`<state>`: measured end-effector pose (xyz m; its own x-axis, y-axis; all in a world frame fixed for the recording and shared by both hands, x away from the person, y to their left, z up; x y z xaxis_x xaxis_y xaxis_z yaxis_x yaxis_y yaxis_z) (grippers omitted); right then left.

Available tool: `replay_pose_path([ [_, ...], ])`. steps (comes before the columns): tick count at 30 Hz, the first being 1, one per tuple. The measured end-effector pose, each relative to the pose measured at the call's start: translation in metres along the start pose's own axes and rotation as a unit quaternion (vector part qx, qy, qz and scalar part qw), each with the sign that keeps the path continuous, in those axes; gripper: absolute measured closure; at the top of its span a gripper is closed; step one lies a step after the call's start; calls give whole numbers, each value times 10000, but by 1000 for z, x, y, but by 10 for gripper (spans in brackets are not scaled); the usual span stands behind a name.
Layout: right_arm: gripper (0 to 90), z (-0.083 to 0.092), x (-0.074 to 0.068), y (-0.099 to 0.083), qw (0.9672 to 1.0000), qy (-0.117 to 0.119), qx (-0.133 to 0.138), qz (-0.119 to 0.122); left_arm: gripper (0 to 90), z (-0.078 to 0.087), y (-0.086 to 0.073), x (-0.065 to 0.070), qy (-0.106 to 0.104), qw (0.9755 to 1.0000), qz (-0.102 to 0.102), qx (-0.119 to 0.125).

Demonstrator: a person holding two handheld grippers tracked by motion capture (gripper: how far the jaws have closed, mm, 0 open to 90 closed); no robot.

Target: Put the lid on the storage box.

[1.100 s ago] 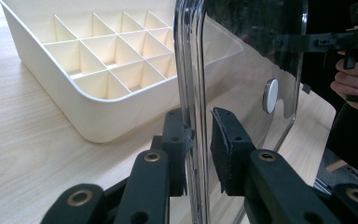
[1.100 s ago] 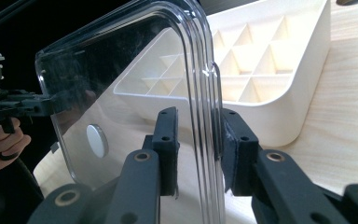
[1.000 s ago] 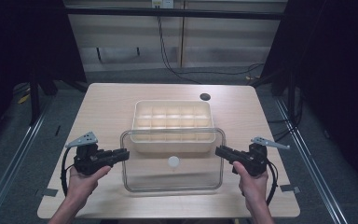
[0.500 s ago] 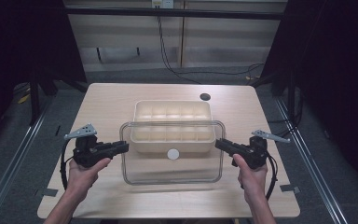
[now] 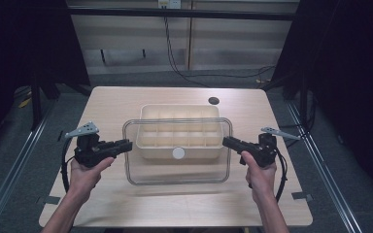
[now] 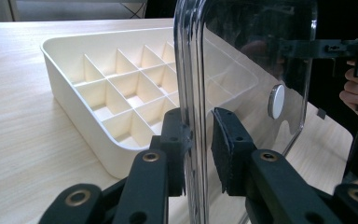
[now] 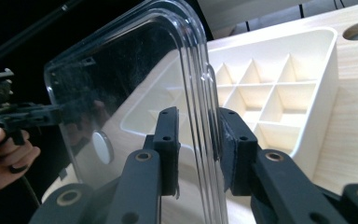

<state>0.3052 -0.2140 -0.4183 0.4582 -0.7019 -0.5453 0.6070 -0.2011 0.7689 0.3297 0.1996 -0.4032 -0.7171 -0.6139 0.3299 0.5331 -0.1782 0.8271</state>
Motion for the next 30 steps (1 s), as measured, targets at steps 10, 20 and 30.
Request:
replay_pose_path([
  [10,713,-7,3,14,10000,-25,54,-4,750,-5,12,-8,14,10000,69,48],
  [20,712,-18,7,29,9999,-8,89,-74,751,-6,28,-16,74,9998,136,109],
  [30,712,-29,8,47,9999,-4,122,-33,750,-9,41,-27,103,9994,216,239],
])
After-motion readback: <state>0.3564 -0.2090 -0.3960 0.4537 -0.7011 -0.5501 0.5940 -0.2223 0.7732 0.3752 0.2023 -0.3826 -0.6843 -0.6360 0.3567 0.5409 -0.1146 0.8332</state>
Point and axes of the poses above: each handheld gripper's, and its own axes: z roughly backward along the jaws, y roughly out of its top, x roughly to its right, the point moved 4 cm from there along -z, roughly forward along the jaws, and after that the axes turned 2 degrees about -x, right-handed, at the moved point
